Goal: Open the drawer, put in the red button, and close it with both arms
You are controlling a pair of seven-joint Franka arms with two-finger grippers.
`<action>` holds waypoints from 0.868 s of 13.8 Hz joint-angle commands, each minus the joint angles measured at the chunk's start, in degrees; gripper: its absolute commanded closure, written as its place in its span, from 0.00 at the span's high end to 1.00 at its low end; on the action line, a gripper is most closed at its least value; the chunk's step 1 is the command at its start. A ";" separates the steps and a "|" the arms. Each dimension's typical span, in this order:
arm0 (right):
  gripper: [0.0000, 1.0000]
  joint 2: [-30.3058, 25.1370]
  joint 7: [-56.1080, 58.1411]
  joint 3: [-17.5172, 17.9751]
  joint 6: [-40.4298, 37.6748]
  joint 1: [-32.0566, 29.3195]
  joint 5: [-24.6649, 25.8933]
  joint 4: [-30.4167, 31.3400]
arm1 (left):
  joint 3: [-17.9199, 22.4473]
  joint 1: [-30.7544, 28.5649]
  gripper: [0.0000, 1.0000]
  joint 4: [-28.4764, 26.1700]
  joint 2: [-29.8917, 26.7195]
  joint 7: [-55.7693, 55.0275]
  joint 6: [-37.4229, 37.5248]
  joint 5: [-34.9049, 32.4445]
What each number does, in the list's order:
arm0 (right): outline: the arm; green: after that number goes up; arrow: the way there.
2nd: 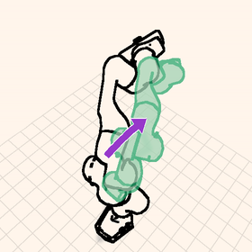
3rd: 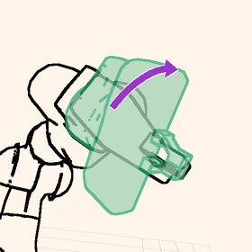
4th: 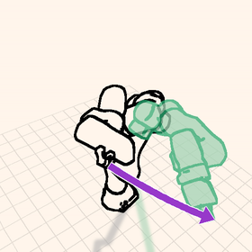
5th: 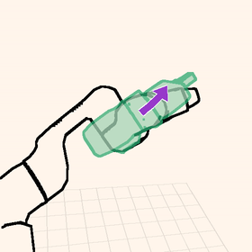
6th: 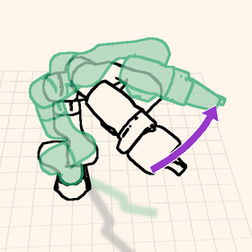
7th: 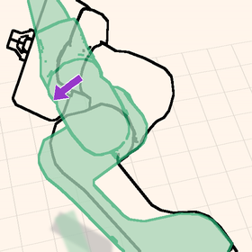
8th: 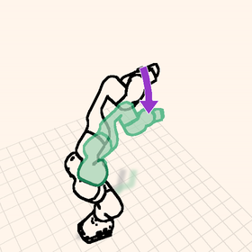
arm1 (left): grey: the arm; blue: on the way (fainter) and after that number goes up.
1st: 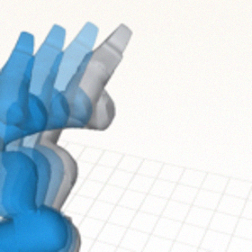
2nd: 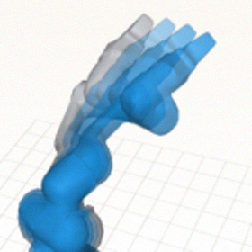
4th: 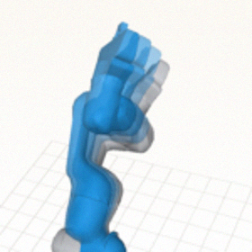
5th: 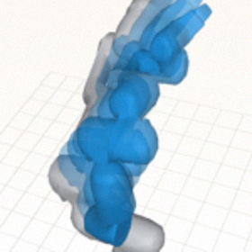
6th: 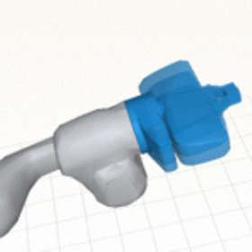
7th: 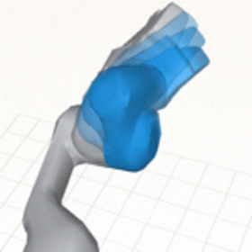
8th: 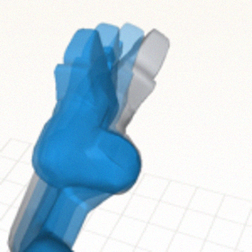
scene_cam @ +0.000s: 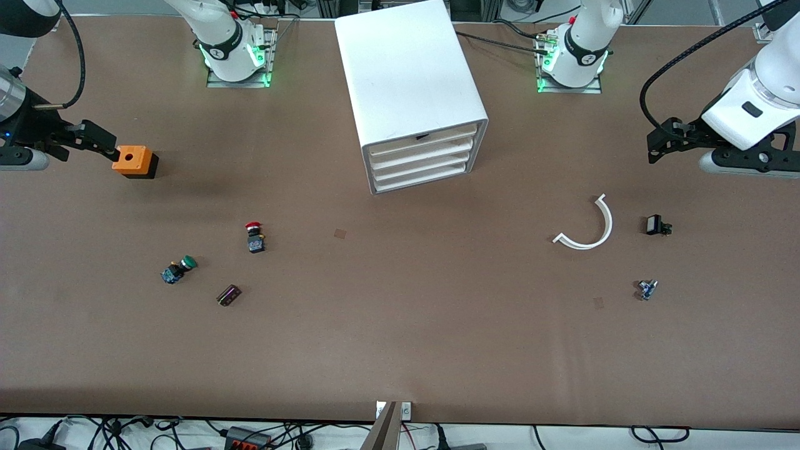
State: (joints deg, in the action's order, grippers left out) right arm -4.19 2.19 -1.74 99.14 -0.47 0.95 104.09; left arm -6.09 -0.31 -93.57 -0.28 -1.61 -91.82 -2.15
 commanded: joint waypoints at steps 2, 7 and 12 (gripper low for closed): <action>1.00 -0.12 0.27 0.25 -0.87 0.03 0.90 -0.56 | -0.15 -0.66 1.00 0.23 -0.24 1.35 0.59 0.83; 1.00 0.05 0.27 0.25 -0.87 0.03 0.90 -0.56 | 0.03 -0.57 1.00 0.49 -0.24 1.35 2.34 0.83; 1.00 1.63 0.27 0.33 -0.61 0.38 0.72 -0.65 | -0.41 -0.40 1.00 2.16 -0.24 1.26 8.75 2.15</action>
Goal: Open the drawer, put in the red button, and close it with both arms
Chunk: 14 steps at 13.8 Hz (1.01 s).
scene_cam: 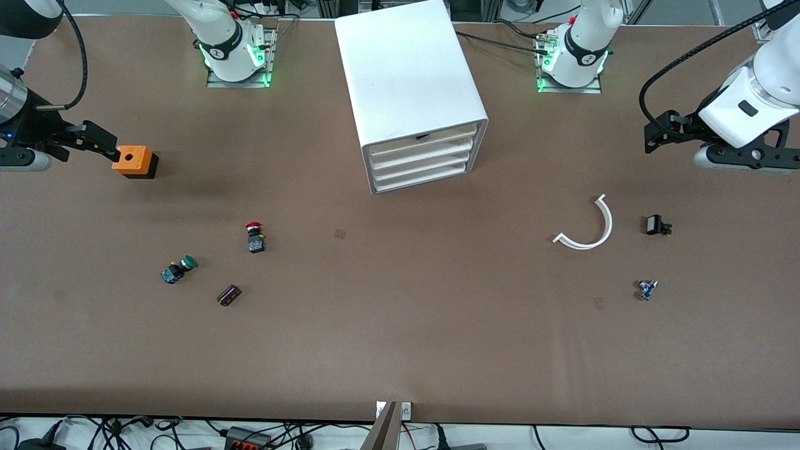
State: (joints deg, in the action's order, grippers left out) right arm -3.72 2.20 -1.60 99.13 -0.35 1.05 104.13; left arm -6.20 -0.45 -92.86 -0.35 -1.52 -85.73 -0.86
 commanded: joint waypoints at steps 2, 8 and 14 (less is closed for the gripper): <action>1.00 3.27 0.26 -0.07 -0.08 -0.09 0.36 -0.85 | -0.48 0.27 1.00 1.72 -0.27 1.26 5.91 0.94; 1.00 16.53 -0.44 0.11 0.45 4.12 0.36 -9.89 | -1.35 1.41 1.00 2.77 1.66 2.05 20.05 10.59; 1.00 24.80 -0.44 0.46 7.02 6.57 -0.34 -10.96 | -2.15 2.47 1.00 1.89 13.16 8.28 13.59 25.37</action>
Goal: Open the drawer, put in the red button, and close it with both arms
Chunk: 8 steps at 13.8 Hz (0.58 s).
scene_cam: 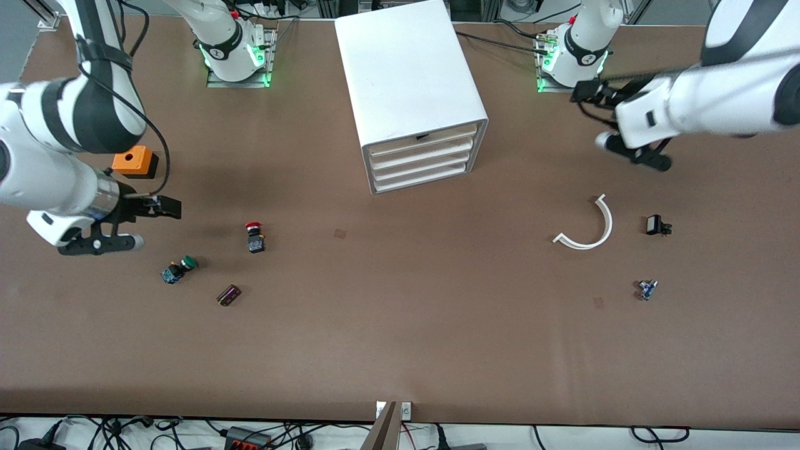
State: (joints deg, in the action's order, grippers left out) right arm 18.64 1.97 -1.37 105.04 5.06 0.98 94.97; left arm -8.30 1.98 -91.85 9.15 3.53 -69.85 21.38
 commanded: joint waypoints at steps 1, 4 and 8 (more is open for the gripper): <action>1.00 3.84 0.14 0.23 2.43 2.14 -0.28 -1.81 | -0.48 0.13 1.00 0.28 5.08 5.94 -5.01 5.31; 1.00 6.92 -0.29 0.23 3.94 4.95 -0.28 -1.89 | -0.66 0.13 1.00 -6.03 8.24 14.55 -16.59 14.54; 1.00 11.14 0.50 0.23 4.20 7.24 -0.10 -1.90 | -3.65 0.48 1.00 -9.84 14.83 28.17 -27.62 22.37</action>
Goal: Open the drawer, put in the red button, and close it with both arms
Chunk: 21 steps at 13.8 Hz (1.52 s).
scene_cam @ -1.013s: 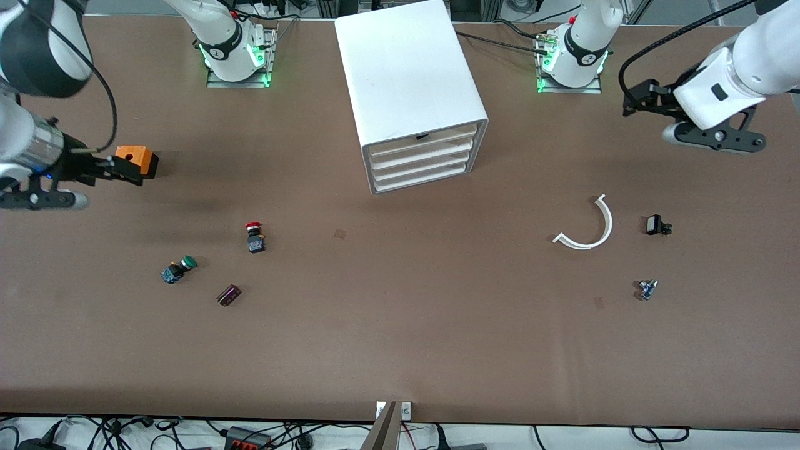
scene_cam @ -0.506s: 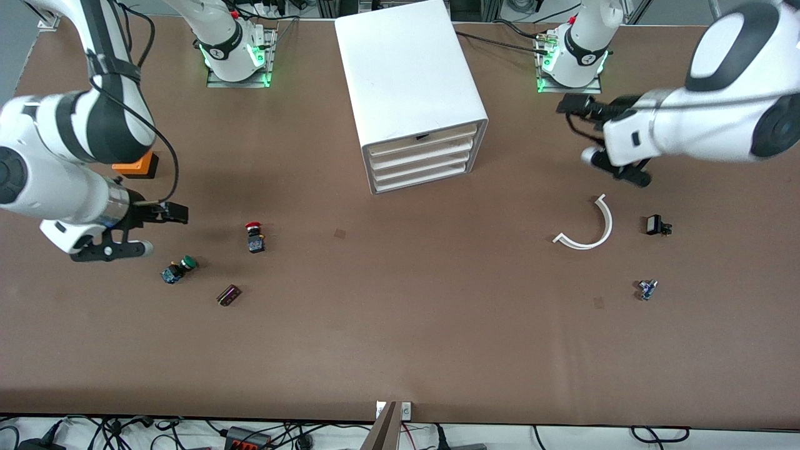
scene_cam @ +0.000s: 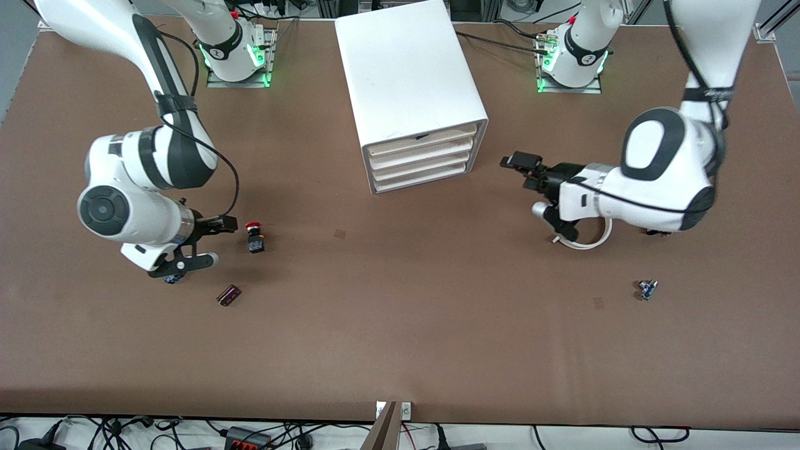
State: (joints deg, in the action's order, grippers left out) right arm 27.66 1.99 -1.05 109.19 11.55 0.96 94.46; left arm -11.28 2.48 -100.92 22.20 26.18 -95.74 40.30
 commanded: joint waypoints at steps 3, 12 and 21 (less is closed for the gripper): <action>1.00 7.04 0.39 -0.09 5.05 2.07 -0.08 -1.38 | -0.67 1.20 1.00 -2.08 5.04 11.43 -2.69 9.43; 1.00 11.54 0.30 -0.09 6.04 3.05 -0.08 -1.20 | -0.67 5.16 1.00 -4.81 7.33 16.98 -6.91 10.85; 0.90 12.95 -0.05 -0.01 6.21 3.05 -0.26 -1.12 | -1.99 6.39 0.61 -12.55 9.44 31.12 -6.92 22.19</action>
State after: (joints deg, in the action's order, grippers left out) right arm 39.81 2.01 -1.04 115.85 14.42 0.96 94.29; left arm -13.09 9.12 -111.47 31.99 53.25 -101.92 59.51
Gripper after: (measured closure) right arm 0.031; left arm 0.278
